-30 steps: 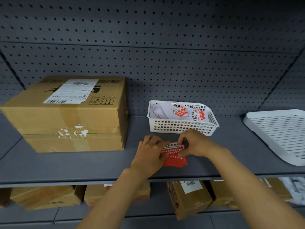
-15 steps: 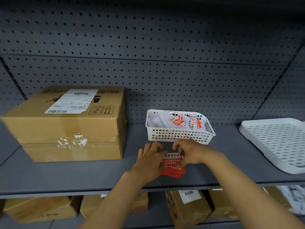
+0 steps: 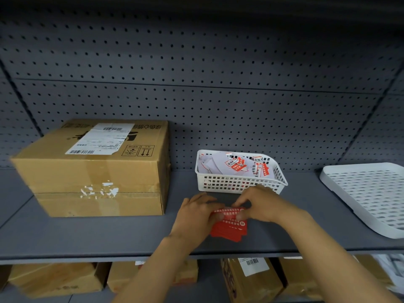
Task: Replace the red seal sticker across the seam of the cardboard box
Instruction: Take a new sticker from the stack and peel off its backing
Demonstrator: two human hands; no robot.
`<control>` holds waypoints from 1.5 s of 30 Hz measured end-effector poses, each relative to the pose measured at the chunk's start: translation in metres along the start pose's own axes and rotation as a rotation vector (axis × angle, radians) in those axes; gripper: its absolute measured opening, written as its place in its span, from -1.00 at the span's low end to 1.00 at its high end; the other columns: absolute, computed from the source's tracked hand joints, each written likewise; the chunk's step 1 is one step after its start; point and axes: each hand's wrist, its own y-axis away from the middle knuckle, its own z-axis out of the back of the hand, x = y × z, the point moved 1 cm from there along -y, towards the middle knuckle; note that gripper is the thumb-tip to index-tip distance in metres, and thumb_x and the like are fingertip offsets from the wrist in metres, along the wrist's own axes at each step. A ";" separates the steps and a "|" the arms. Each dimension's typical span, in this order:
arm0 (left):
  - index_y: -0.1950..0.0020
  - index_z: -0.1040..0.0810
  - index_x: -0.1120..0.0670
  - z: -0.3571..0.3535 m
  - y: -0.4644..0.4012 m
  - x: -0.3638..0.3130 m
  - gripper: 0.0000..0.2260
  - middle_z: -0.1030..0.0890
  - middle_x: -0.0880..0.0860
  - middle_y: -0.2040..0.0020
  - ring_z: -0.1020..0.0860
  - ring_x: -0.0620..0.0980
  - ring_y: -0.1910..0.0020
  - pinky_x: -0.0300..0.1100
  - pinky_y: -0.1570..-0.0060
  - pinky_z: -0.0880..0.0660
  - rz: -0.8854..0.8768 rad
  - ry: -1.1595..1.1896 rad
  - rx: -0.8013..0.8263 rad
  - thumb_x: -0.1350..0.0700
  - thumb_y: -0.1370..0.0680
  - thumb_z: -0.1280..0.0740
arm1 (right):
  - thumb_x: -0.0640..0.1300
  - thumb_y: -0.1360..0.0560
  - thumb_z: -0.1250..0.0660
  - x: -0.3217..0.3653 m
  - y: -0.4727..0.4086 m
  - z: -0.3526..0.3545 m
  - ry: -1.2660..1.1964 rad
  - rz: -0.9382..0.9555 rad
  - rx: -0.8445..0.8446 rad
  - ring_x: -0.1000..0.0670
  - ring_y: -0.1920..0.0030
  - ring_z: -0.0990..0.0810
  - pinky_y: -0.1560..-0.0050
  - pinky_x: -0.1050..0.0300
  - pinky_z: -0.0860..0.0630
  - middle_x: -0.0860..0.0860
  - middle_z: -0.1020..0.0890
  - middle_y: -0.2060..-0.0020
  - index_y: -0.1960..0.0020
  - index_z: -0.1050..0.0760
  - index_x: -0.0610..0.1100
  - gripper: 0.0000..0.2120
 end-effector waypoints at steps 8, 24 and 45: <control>-0.32 -0.55 0.05 0.029 0.017 -0.012 -0.63 -0.73 0.08 -0.09 -0.70 0.00 -0.08 -0.23 -0.01 -0.63 0.521 1.332 -0.084 0.07 -0.53 -0.44 | 0.06 -0.50 -0.45 0.009 0.027 0.004 -0.074 0.089 -0.250 0.08 -0.29 -0.55 -0.31 0.16 -0.46 0.15 -0.62 -0.31 -0.36 -0.56 0.12 -0.57; -0.32 -0.52 -0.01 0.100 0.052 -0.033 -0.51 -0.77 0.13 0.15 -0.74 -0.01 0.08 -0.27 0.05 -0.60 0.210 1.322 -0.442 0.29 -0.43 -0.49 | 0.30 -0.44 -0.27 0.094 0.057 0.027 -0.195 0.209 -0.856 0.13 -0.12 -0.46 -0.23 0.00 -0.19 0.32 -0.67 0.09 0.06 -0.69 0.23 -0.72; -0.16 -0.47 0.14 0.130 0.059 -0.028 -0.62 -0.74 0.09 0.24 -0.72 0.01 0.16 -0.17 0.07 -0.64 0.093 1.556 -0.553 0.15 -0.39 -0.48 | 0.00 -0.52 -0.41 0.117 0.055 0.033 -0.454 0.649 -0.928 0.20 0.04 -0.69 0.00 0.27 -0.58 0.11 -0.76 0.10 -0.01 -0.75 -0.08 -0.80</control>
